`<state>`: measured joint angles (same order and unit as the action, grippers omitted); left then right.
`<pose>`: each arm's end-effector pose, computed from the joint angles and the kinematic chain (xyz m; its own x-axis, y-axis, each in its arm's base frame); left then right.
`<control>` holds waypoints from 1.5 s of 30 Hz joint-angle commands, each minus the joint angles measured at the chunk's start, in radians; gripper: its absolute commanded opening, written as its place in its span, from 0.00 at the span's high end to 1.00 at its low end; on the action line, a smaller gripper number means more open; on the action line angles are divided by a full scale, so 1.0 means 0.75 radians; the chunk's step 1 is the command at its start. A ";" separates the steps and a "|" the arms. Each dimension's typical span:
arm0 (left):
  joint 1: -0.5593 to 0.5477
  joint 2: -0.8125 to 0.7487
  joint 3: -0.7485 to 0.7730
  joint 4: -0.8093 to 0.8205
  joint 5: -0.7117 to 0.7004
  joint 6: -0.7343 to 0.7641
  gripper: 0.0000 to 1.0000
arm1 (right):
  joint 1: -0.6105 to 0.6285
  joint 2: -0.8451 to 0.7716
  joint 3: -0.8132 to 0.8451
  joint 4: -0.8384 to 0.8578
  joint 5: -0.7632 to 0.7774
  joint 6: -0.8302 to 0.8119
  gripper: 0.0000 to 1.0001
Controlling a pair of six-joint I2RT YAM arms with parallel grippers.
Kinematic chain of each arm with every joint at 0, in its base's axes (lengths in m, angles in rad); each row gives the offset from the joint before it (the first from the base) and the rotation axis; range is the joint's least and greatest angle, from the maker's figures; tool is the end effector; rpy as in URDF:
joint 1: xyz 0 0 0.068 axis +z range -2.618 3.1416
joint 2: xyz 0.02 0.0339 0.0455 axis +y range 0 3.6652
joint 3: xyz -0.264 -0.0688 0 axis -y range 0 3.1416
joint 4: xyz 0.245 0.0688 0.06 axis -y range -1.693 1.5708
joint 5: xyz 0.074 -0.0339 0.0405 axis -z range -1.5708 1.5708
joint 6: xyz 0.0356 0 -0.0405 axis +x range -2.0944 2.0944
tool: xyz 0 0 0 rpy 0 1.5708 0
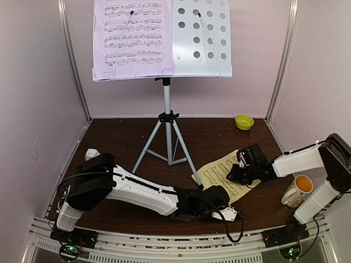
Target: Set up the instrument practice props
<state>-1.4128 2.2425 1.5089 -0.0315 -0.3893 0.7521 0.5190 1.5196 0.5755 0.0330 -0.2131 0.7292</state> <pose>0.0894 -0.4754 0.1266 0.5152 0.7836 -0.3472 0.7102 -0.1635 0.6847 0.2268 0.1382 0.1279 -0.9096 0.2303 -0.3457 0.0117 0.8461 0.5330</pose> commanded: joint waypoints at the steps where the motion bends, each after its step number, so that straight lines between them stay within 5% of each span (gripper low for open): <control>1: 0.020 0.080 0.047 -0.004 -0.113 0.040 0.43 | -0.005 0.033 -0.085 -0.130 -0.005 0.004 0.83; 7: 0.050 0.081 0.063 0.095 -0.158 0.081 0.50 | -0.004 0.032 -0.102 -0.121 -0.015 0.014 0.83; 18: 0.060 -0.077 -0.036 -0.002 0.452 0.056 0.53 | -0.004 0.006 -0.109 -0.132 -0.009 0.010 0.83; 45: 0.104 0.048 0.119 -0.132 0.366 -0.016 0.85 | -0.005 -0.031 -0.091 -0.155 -0.009 -0.009 0.83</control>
<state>-1.3396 2.2650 1.5787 -0.1379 -0.1349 0.7567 0.5190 1.4899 0.5358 0.0612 -0.2226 0.7292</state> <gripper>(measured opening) 0.176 0.173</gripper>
